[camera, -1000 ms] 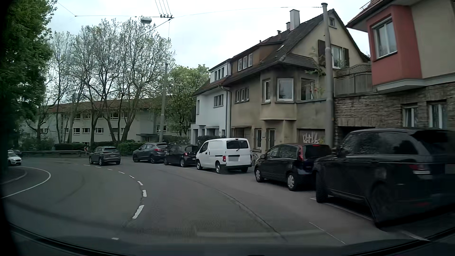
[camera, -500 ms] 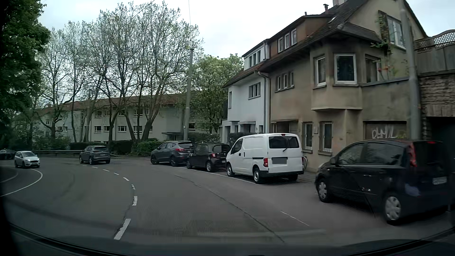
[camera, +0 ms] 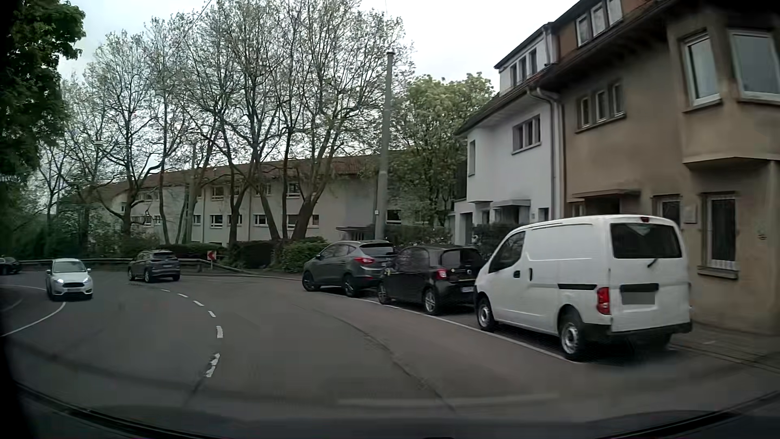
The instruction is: Follow the waypoints while adhering to traffic rules and regulations
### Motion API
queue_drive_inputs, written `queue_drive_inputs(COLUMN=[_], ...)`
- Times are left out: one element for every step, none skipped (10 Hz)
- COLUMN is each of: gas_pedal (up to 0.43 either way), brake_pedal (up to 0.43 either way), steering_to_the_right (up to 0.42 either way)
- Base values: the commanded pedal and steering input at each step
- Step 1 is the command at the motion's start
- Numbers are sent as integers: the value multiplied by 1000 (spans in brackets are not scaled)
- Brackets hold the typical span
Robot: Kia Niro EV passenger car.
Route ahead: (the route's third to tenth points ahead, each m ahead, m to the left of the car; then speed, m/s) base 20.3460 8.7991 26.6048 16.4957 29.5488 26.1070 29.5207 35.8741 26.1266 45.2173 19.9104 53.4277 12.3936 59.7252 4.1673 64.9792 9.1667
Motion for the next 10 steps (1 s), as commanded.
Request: queue_drive_inputs(gas_pedal=[0, 0, 0, 0, 0, 0, 0, 0, 8, 8], brake_pedal=[0, 0, 0, 0, 0, 0, 0, 0, 0, 0], steering_to_the_right=[-148, -150, -154, -159, -162, -163, -163, -162, -160, -160])
